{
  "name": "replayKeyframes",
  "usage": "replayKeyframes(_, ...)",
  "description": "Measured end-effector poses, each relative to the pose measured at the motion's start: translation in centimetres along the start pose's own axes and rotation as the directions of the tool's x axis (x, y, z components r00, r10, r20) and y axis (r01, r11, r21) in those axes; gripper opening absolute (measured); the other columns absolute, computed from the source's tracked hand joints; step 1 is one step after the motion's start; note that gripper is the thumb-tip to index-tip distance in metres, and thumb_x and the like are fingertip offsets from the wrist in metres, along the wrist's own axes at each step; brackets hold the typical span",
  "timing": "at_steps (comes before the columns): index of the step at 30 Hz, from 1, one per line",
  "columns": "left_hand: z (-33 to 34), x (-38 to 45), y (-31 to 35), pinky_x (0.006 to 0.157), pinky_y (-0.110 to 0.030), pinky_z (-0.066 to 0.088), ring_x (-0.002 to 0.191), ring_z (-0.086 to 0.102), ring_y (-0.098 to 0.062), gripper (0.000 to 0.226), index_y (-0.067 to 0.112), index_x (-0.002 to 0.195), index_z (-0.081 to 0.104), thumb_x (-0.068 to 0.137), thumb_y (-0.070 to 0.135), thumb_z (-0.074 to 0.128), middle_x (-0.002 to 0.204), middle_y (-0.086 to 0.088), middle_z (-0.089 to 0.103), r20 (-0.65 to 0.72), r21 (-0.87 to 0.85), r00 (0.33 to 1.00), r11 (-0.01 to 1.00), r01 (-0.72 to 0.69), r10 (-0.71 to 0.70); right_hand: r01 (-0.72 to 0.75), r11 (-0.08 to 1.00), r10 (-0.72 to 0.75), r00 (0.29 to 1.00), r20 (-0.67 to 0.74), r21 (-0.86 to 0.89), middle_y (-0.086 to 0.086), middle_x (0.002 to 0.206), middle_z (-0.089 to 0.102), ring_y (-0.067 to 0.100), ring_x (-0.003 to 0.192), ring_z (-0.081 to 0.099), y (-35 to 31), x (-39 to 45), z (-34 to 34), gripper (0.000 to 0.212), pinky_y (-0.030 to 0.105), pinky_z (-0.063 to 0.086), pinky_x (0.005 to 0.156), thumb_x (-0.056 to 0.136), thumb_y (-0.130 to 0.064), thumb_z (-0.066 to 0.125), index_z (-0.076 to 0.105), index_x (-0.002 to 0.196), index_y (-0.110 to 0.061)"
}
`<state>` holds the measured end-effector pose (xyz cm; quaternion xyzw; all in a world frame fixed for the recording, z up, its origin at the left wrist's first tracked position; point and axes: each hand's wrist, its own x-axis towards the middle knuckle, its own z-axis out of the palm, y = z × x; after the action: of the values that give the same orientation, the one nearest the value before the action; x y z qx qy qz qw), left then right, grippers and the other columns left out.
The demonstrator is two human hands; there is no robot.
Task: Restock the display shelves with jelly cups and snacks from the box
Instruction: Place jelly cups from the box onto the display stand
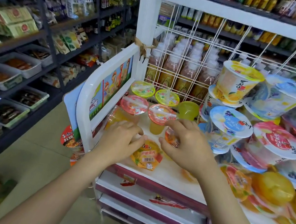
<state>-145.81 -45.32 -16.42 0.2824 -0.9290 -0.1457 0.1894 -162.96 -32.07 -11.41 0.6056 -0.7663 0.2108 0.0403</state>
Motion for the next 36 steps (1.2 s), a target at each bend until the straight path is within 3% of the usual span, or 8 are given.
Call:
replayKeyframes(4,-1.6,0.0,1.8,0.067,-0.034,0.045,0.070,0.060,-0.013,0.062,0.019,0.068,0.069,0.097,0.060,0.033,0.064,0.007,0.063,-0.172,-0.222,0.984,0.975,0.009,-0.048,0.052,0.997,-0.040,0.981,-0.190,0.057,0.000,0.108,0.063,0.025,0.101,0.058,-1.0,1.6,-1.9,0.052,0.043,0.051,0.081,0.084,-0.053,0.050,0.066,0.121,-0.021)
replayKeyframes(6,-2.8,0.1,3.7,0.063,-0.031,0.047,0.059,0.063,-0.012,0.067,0.018,0.063,0.071,0.100,0.062,0.036,0.057,0.001,0.065,-0.005,-0.500,0.983,0.852,0.159,-0.186,0.053,0.989,-0.010,0.956,-0.294,0.138,0.000,0.109,0.060,0.023,0.103,0.055,-1.6,2.6,-2.3,0.048,0.041,0.049,0.086,0.085,-0.050,0.055,0.065,0.121,-0.019)
replayKeyframes(12,-4.6,2.0,6.3,0.080,-0.040,0.058,0.095,0.073,-0.030,0.052,0.008,0.120,0.064,0.104,0.048,0.034,0.107,-0.011,0.075,0.368,-0.901,0.906,0.162,0.403,-0.208,0.033,0.879,0.212,0.866,-0.452,0.476,-0.003,0.111,0.052,0.009,0.106,0.049,-3.0,4.3,-1.8,0.036,0.015,0.038,0.090,0.088,-0.035,0.065,0.061,0.119,-0.018)
replayKeyframes(18,-4.3,3.3,6.8,0.079,-0.042,0.060,0.098,0.072,-0.027,0.042,0.018,0.147,0.044,0.106,0.028,0.042,0.121,-0.013,0.069,0.222,-0.974,0.938,-0.023,0.224,-0.265,-0.006,0.793,0.267,0.903,-0.337,0.610,-0.001,0.119,0.052,0.006,0.107,0.049,-3.1,5.4,-0.6,0.047,0.010,0.037,0.089,0.086,-0.036,0.062,0.053,0.128,-0.017)
replayKeyframes(23,-5.5,4.2,4.6,0.080,-0.026,0.058,0.109,0.068,-0.009,0.030,0.045,0.125,0.057,0.107,0.026,0.042,0.122,0.020,0.064,0.033,-0.954,0.960,0.277,0.114,-0.280,-0.079,0.764,0.191,0.976,-0.107,0.641,-0.010,0.115,0.065,0.006,0.106,0.061,-2.6,6.2,-0.2,0.042,0.025,0.049,0.089,0.087,-0.030,0.075,0.056,0.124,-0.028)
replayKeyframes(28,-4.8,4.8,2.0,0.101,-0.025,0.049,0.123,0.057,-0.003,0.034,0.042,0.131,0.058,0.107,0.025,0.043,0.140,0.009,0.056,-0.031,-0.888,0.967,0.451,0.091,-0.255,-0.132,0.715,0.247,0.966,-0.071,0.686,-0.003,0.103,0.073,0.013,0.095,0.069,-1.3,9.0,-0.1,0.034,0.041,0.056,0.088,0.083,-0.029,0.080,0.066,0.111,-0.018)
replayKeyframes(32,-3.1,5.3,-0.6,0.111,-0.005,0.015,0.139,0.022,0.014,0.045,0.025,0.151,0.038,0.107,0.031,0.037,0.158,0.009,0.031,-0.142,-0.410,0.975,0.907,0.097,-0.169,-0.205,0.712,0.359,0.928,-0.098,0.672,-0.002,0.104,0.071,0.017,0.096,0.069,-0.5,12.9,1.0,0.045,0.045,0.057,0.088,0.075,-0.030,0.085,0.063,0.113,-0.018)
replayKeyframes(36,-1.0,4.9,-2.4,0.121,-0.030,-0.007,0.154,-0.001,-0.014,0.065,0.018,0.159,0.020,0.104,0.054,0.025,0.167,0.000,0.009,0.013,0.072,0.993,0.990,0.119,-0.120,-0.220,0.740,0.349,0.934,-0.083,0.635,-0.005,0.109,0.066,0.013,0.101,0.064,-0.8,16.6,2.1,0.056,0.032,0.054,0.089,0.075,-0.027,0.087,0.060,0.122,-0.015)
